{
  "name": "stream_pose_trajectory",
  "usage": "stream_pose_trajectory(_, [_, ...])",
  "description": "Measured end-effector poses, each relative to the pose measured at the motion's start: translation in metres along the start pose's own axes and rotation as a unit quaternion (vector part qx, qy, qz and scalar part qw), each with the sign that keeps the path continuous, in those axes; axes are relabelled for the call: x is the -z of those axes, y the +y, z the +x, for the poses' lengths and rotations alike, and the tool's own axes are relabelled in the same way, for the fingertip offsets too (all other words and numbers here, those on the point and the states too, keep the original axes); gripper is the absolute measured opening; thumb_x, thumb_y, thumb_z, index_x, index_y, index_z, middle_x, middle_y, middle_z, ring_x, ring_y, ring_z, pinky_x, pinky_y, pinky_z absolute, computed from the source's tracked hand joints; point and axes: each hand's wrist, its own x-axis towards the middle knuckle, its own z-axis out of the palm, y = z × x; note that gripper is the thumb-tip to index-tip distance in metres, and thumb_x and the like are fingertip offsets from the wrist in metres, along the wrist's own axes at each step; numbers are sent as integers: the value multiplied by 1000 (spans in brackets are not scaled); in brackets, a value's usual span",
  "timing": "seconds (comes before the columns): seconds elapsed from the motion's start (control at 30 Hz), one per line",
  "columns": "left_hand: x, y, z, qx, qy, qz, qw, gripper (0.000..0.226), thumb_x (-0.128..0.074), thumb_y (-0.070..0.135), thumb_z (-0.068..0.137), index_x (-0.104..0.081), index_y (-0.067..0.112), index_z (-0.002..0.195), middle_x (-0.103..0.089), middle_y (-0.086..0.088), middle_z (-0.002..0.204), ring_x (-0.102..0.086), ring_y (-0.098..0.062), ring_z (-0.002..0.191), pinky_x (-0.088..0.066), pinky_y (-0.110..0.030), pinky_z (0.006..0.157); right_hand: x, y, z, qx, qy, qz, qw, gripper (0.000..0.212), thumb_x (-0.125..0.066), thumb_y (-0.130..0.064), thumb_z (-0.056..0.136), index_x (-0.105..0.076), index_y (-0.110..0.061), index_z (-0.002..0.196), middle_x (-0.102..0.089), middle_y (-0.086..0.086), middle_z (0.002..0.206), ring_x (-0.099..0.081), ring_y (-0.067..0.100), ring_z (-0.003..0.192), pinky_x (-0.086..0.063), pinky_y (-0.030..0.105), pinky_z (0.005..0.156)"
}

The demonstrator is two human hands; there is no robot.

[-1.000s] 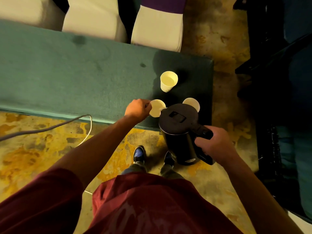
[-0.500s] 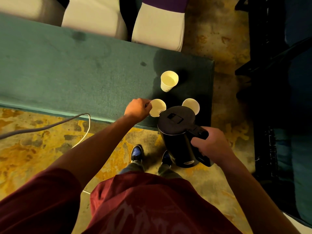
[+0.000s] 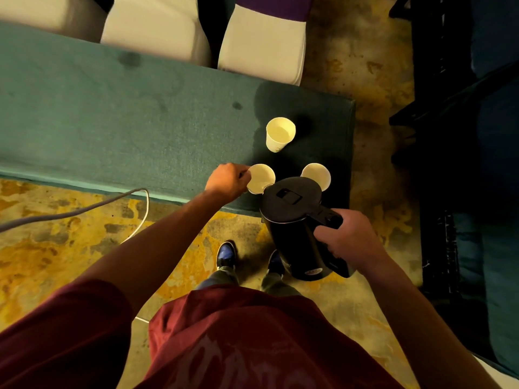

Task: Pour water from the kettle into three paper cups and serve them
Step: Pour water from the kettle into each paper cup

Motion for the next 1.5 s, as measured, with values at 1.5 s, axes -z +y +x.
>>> stream_pose_trajectory(1.5, [13, 10, 2, 22, -55, 38, 998, 30, -45, 29, 101, -71, 18, 94, -75, -8, 78, -70, -19, 62, -57, -33, 71, -7, 15, -18, 40, 49, 131, 989, 19, -61, -18, 64, -47, -24, 55, -43, -12, 46, -41, 5, 44, -37, 22, 46])
